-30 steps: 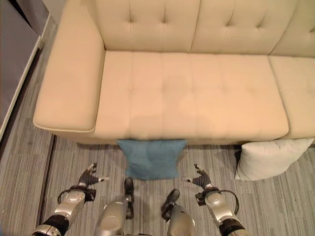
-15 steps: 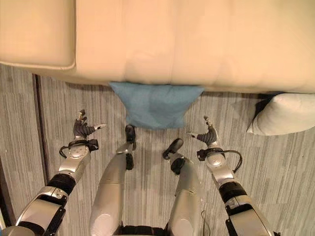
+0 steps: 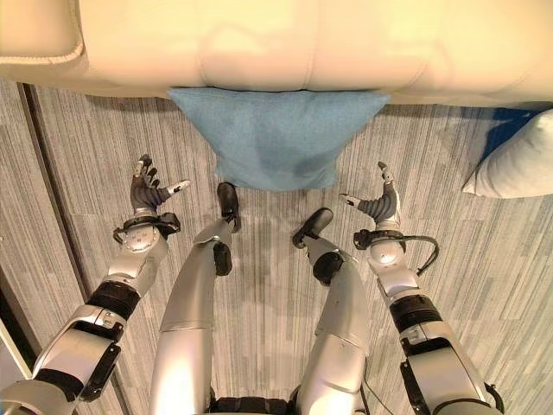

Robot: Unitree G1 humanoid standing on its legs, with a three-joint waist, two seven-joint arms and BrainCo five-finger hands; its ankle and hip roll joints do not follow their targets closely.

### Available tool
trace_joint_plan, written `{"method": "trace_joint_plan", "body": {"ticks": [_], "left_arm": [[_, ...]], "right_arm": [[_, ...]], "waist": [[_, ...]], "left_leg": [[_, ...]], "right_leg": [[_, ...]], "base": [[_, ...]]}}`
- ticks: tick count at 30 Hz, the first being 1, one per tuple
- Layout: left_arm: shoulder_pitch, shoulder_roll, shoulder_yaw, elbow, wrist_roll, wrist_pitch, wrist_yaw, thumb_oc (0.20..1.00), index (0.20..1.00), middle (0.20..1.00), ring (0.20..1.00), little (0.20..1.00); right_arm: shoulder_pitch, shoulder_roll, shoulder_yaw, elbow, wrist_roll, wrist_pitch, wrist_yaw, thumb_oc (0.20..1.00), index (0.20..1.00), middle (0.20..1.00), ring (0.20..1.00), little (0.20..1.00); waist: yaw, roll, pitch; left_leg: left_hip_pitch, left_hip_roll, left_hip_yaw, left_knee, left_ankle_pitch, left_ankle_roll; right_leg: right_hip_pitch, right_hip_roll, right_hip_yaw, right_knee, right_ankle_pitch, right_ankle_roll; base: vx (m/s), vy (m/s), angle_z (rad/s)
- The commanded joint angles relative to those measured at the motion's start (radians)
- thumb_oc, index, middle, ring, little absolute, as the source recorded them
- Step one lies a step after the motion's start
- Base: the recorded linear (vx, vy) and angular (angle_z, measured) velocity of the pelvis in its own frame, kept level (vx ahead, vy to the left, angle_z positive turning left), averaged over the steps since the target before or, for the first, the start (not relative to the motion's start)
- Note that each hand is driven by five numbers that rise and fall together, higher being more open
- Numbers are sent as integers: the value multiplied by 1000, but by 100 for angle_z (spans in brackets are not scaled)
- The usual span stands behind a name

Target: Pick up all the scattered cushions and arrange them neatly on the sofa.

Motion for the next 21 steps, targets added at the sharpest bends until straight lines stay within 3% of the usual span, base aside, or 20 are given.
{"method": "trace_joint_plan", "body": {"ticks": [1,21], "left_arm": [[57,17,-15,-53,-40,-35,-14,1000,1000,1000,1000,1000],[-227,68,-120,-32,-47,-18,7,1000,1000,1000,1000,1000]], "right_arm": [[45,-51,-2,-36,30,-43,26,1000,1000,1000,1000,1000],[-200,-153,86,-22,137,-55,82,1000,1000,1000,1000,1000]], "waist": [[-8,38,-62],[-26,7,-28]], "left_leg": [[-1,47,-45,-99,84,-116],[-213,35,-29,150,-7,-95]], "right_leg": [[-3,-154,119,99,34,193],[-240,-176,259,272,-17,186]], "base": [[37,14,0],[48,31,-4]]}}
